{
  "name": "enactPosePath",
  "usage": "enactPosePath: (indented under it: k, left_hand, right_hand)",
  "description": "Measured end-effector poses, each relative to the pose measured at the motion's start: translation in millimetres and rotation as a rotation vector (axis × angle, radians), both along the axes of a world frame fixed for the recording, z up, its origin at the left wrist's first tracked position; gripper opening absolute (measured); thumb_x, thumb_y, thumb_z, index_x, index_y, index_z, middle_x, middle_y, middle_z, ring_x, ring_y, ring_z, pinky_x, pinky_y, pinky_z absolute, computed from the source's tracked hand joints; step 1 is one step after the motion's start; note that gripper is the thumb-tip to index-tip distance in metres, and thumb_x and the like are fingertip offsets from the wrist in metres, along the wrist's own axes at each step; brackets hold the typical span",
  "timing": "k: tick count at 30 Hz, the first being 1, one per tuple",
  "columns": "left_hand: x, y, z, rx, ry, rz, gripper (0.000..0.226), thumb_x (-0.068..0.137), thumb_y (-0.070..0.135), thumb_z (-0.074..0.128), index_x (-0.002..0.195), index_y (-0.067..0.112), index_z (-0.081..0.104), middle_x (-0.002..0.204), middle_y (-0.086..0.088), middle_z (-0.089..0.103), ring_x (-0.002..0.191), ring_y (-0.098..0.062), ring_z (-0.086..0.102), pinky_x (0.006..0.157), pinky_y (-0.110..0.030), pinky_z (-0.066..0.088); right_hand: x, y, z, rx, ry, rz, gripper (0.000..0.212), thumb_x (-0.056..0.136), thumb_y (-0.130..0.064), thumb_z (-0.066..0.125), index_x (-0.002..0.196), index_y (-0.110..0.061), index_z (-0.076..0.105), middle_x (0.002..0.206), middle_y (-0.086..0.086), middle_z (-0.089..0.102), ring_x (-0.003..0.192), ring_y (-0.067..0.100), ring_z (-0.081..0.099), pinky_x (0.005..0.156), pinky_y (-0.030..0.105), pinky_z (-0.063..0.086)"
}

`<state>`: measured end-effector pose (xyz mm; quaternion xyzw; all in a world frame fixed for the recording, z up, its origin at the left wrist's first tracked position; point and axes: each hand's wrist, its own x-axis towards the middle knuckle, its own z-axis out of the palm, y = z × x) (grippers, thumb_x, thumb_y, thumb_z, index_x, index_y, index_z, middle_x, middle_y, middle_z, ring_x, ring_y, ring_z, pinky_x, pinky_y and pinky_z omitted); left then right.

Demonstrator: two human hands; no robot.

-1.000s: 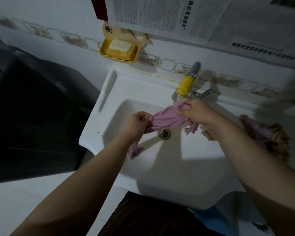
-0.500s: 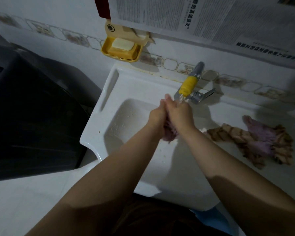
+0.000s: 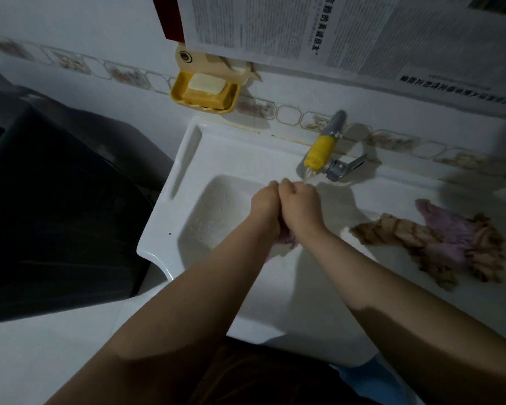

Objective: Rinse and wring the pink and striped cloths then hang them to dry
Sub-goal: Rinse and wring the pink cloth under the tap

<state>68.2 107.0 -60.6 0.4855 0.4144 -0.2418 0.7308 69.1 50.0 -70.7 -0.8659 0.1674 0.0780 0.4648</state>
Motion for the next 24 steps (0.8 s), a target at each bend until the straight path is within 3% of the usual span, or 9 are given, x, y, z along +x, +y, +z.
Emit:
enactPosePath:
  k: [4,6,8,11,13,16,19,22,24]
  left_hand:
    - [-9,-13,-3,-0.048,0.030,-0.125,0.050,0.091,0.049,0.050,0.053,0.017,0.041,0.042,-0.005,0.039,0.030,-0.013,0.035,0.044,-0.013,0.028]
    - [-5,-7,-4,-0.039,-0.012,-0.092,0.047,0.096,0.040,0.047,0.062,0.008,0.052,0.056,-0.016,0.050,0.042,-0.023,0.050,0.044,-0.020,0.039]
    - [-3,3,-5,-0.093,-0.067,-0.048,0.036,0.097,0.031,0.048,0.081,0.001,0.061,0.077,-0.021,0.060,0.067,-0.027,0.062,0.058,-0.028,0.050]
    - [-10,9,-5,-0.268,-0.100,-0.281,0.036,0.099,0.031,0.046,0.081,0.003,0.060,0.071,-0.014,0.063,0.059,-0.020,0.063,0.053,-0.025,0.054]
    - [-16,11,-5,-0.243,-0.153,-0.482,0.033,0.099,0.025,0.044,0.082,0.002,0.060,0.068,-0.011,0.064,0.054,-0.015,0.062,0.051,-0.020,0.051]
    - [-14,32,-9,-0.189,-0.219,-0.542,0.017,0.097,0.008,0.044,0.096,0.002,0.060,0.076,-0.013,0.066,0.055,-0.015,0.062,0.051,-0.022,0.050]
    - [-11,53,-21,-0.122,-0.266,-0.566,0.026,0.094,-0.001,0.037,0.111,0.006,0.055,0.089,-0.015,0.061,0.070,-0.020,0.058,0.058,-0.023,0.049]
    - [-7,61,-22,0.049,-0.370,-0.530,0.027,0.100,0.018,0.036,0.101,0.010,0.062,0.086,0.001,0.067,0.086,-0.018,0.058,0.075,-0.023,0.049]
    - [-2,64,-21,0.049,-0.452,-0.597,0.052,0.099,0.049,0.034,0.112,0.009,0.065,0.107,-0.003,0.070,0.106,-0.021,0.063,0.095,-0.030,0.047]
  right_hand:
    - [24,-22,2,0.015,0.039,-0.093,0.032,0.095,-0.029,0.049,0.083,-0.005,0.067,0.087,0.019,0.069,0.081,0.032,0.063,0.067,0.034,0.046]
    - [13,-14,2,0.025,0.011,-0.059,0.035,0.095,-0.031,0.046,0.071,-0.012,0.062,0.076,0.016,0.066,0.078,0.033,0.063,0.067,0.036,0.046]
    - [-2,-6,3,0.010,-0.040,-0.014,0.039,0.095,-0.034,0.043,0.064,-0.013,0.055,0.071,0.014,0.063,0.074,0.031,0.062,0.067,0.037,0.046]
    - [11,-25,2,-0.001,-0.059,-0.082,0.036,0.094,-0.028,0.045,0.064,-0.012,0.057,0.074,0.019,0.061,0.074,0.028,0.057,0.065,0.032,0.039]
    - [23,-41,5,0.042,-0.065,-0.123,0.039,0.094,-0.026,0.047,0.056,-0.016,0.049,0.066,0.012,0.055,0.069,0.023,0.053,0.063,0.028,0.035]
    - [27,-46,9,0.089,-0.009,-0.111,0.040,0.097,-0.022,0.046,0.057,-0.017,0.044,0.053,0.003,0.044,0.051,0.015,0.042,0.055,0.026,0.030]
    - [22,-45,24,0.244,0.184,0.012,0.031,0.097,-0.030,0.048,0.069,-0.017,0.051,0.046,-0.003,0.044,0.040,0.011,0.039,0.042,0.020,0.028]
    - [12,-49,43,0.503,0.332,0.179,0.033,0.097,-0.036,0.050,0.073,-0.014,0.054,0.039,-0.010,0.049,0.031,0.004,0.043,0.032,0.015,0.029]
    - [8,-51,45,0.659,0.368,0.241,0.028,0.098,-0.024,0.048,0.077,-0.008,0.056,0.045,-0.005,0.059,0.035,0.003,0.053,0.034,0.013,0.038]
